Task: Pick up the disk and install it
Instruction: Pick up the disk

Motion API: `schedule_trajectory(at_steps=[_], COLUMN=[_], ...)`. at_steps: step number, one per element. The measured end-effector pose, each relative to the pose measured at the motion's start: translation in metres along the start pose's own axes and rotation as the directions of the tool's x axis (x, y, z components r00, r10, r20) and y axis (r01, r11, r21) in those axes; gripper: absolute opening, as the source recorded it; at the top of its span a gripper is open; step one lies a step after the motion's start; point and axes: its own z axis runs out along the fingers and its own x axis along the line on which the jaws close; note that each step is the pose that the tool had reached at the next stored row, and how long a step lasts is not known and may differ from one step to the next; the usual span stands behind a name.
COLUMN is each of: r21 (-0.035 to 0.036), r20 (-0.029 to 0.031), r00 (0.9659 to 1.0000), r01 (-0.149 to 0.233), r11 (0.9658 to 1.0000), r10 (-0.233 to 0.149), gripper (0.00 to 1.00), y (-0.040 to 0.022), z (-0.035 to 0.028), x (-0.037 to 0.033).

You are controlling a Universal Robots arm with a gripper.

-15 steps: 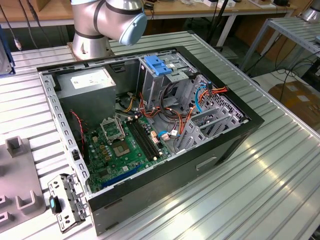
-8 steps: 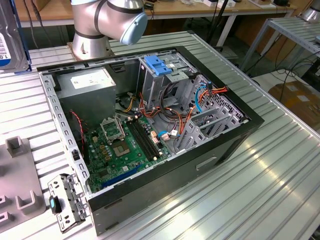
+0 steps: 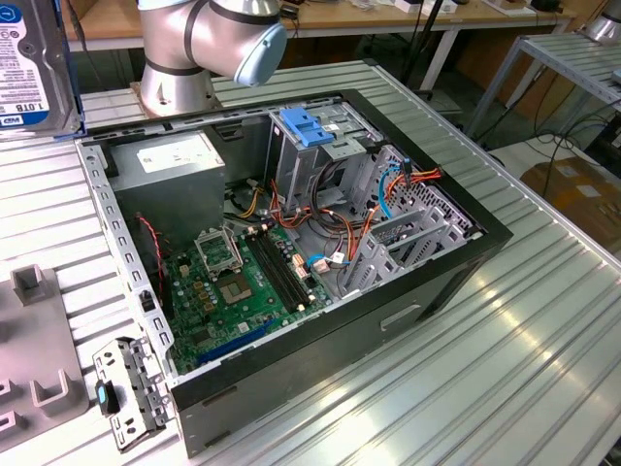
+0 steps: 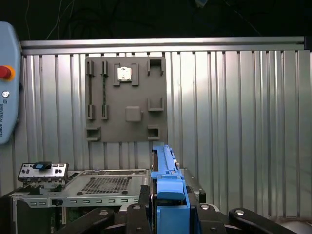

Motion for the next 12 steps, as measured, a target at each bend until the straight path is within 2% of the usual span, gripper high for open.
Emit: schedule_trajectory(at_steps=[5, 12], r21=[0.0000, 0.0000], r20=[0.0000, 0.0000], r00=[1.0000, 1.0000], r01=[0.000, 0.000], r11=[1.0000, 1.0000], r10=[0.000, 0.000], gripper=[0.37, 0.37], y=[-0.0141, -0.0368], z=[0.0001, 0.0004], x=[-0.0005, -0.0012])
